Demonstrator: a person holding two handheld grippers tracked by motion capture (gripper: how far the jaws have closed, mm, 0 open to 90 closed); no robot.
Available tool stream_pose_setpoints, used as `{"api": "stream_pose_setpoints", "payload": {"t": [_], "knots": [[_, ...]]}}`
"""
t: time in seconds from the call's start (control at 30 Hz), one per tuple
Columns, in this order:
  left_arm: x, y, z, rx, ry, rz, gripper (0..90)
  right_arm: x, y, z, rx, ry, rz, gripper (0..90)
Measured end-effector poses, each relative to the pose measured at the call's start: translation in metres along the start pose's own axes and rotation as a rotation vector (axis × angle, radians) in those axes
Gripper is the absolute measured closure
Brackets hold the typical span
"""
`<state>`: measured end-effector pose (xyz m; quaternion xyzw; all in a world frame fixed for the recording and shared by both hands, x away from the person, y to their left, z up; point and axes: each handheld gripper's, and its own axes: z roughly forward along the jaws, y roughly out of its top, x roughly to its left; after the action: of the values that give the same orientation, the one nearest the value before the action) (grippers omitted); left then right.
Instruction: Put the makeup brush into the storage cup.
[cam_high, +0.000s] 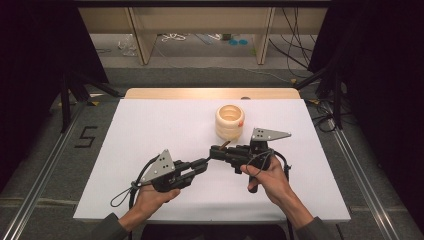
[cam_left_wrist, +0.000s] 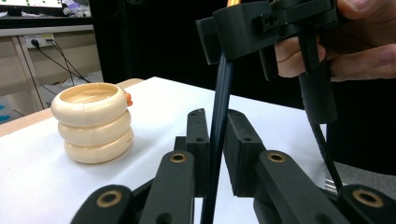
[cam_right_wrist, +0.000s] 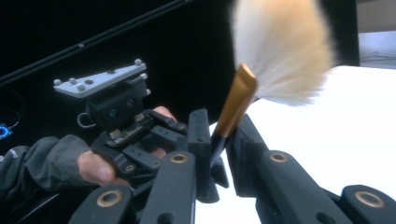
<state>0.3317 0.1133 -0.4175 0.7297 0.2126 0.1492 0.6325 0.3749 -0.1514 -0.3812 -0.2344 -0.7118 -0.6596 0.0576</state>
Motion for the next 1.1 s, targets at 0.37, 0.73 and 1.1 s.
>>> {"api": "stream_pose_setpoints", "payload": {"t": [0.37,0.73,1.1], "knots": [[-0.001,-0.002,0.003,0.065,0.006,0.060,60.3,0.003,-0.001,0.002,0.104,-0.039,-0.079,83.1],[-0.002,-0.004,0.006,0.141,-0.030,0.100,51.9,0.012,0.011,-0.004,0.239,-0.128,-0.212,83.1],[-0.003,-0.006,0.010,0.204,-0.080,0.081,40.2,0.019,0.013,-0.002,0.344,-0.172,-0.269,83.1]]}}
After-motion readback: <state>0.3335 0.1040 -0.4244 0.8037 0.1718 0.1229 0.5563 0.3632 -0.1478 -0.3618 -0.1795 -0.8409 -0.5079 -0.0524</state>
